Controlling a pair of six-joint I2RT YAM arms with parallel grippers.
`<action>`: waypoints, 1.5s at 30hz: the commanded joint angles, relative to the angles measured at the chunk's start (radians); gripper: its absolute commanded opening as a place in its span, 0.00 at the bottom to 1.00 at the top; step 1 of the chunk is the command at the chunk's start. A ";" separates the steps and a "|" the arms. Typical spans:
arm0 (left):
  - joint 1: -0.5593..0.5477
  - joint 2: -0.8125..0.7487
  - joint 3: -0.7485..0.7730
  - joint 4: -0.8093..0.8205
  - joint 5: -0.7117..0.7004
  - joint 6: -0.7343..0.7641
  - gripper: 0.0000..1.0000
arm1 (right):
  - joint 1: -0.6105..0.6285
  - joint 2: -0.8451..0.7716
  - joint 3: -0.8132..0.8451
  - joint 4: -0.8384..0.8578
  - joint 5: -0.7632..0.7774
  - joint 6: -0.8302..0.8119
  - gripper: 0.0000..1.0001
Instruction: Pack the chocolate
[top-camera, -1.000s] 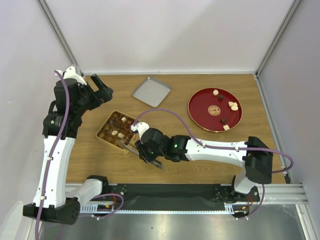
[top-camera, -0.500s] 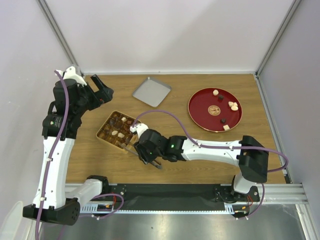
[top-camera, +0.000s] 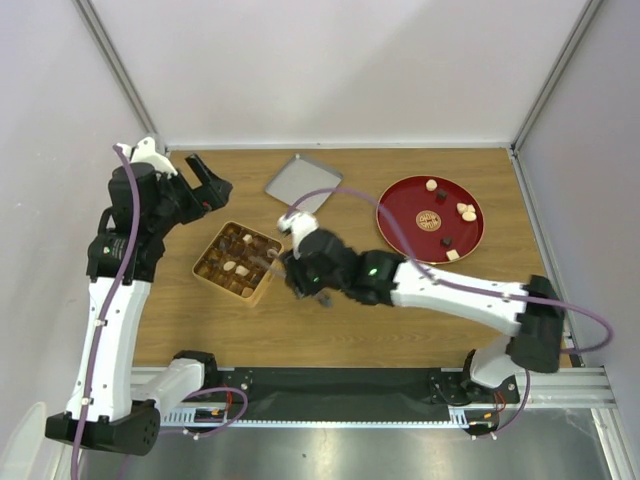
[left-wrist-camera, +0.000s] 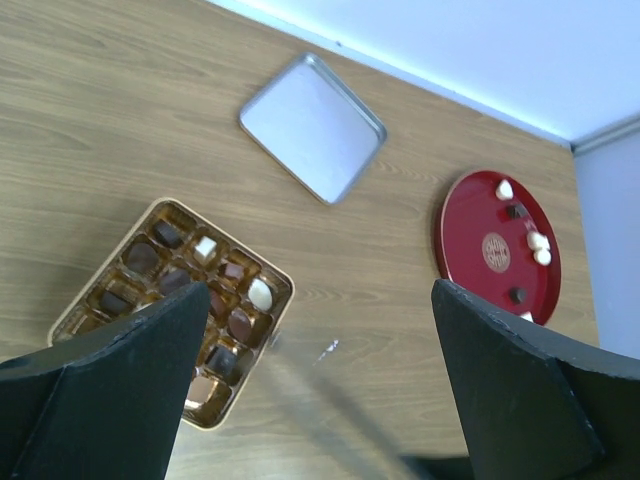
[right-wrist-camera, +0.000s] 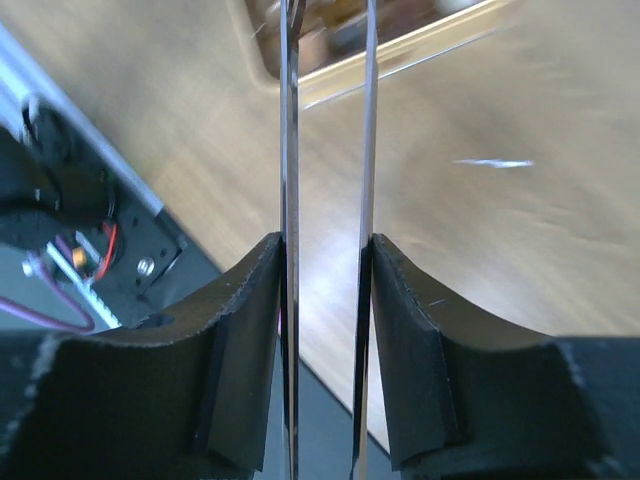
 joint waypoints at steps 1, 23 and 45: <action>0.009 -0.021 -0.048 0.059 0.082 0.021 1.00 | -0.089 -0.160 0.002 -0.057 0.076 -0.001 0.43; -0.007 -0.053 -0.243 0.135 0.338 0.003 1.00 | -0.902 -0.176 -0.194 -0.083 0.150 -0.050 0.42; -0.005 -0.082 -0.194 0.082 0.315 0.032 1.00 | -0.985 0.037 -0.125 -0.039 0.183 -0.075 0.46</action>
